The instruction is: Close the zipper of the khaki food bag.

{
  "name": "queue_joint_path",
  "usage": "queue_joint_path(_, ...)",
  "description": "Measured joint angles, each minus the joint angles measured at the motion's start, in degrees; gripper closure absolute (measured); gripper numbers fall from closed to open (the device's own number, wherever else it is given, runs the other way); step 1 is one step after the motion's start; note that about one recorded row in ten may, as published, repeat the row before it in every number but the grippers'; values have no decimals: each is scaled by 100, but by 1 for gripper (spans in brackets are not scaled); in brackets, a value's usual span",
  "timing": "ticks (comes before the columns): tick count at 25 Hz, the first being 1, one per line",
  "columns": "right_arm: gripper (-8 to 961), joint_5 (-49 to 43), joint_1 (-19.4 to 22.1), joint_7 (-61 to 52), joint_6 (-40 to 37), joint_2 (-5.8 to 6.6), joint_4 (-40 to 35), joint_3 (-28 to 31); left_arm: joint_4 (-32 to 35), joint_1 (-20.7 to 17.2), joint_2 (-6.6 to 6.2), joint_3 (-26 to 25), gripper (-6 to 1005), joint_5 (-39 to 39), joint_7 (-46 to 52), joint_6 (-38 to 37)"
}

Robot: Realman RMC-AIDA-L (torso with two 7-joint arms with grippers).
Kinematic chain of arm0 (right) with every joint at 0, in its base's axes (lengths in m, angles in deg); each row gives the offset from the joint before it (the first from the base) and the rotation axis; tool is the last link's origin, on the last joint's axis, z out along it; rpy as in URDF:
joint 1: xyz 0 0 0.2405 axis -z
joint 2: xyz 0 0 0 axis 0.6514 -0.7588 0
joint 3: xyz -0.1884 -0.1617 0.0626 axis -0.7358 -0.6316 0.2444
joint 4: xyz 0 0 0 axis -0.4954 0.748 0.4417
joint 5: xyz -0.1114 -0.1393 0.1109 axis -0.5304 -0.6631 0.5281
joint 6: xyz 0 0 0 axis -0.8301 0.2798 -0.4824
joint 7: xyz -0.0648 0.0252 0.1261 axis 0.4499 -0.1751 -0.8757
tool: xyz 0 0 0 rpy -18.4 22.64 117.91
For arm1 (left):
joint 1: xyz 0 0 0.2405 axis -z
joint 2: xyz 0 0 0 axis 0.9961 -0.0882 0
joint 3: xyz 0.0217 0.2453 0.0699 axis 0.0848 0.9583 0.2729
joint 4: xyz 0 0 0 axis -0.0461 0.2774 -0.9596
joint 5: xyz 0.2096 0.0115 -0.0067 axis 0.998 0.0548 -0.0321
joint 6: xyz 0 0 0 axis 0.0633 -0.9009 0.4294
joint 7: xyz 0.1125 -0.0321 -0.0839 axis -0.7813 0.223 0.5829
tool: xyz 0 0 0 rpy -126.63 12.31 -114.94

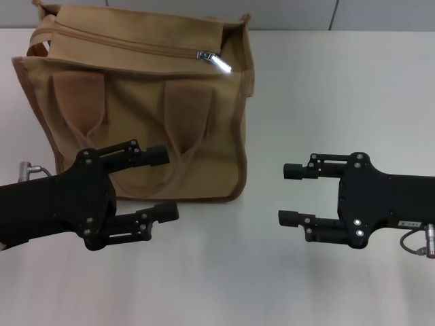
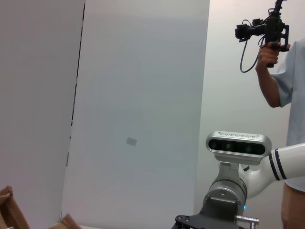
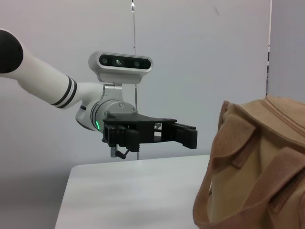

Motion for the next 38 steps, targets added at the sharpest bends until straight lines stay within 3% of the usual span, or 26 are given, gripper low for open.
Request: queue_joint_path(38,316,101,-114,-233,21,27,4,-17,163,32,1,10,241,328,-2,26)
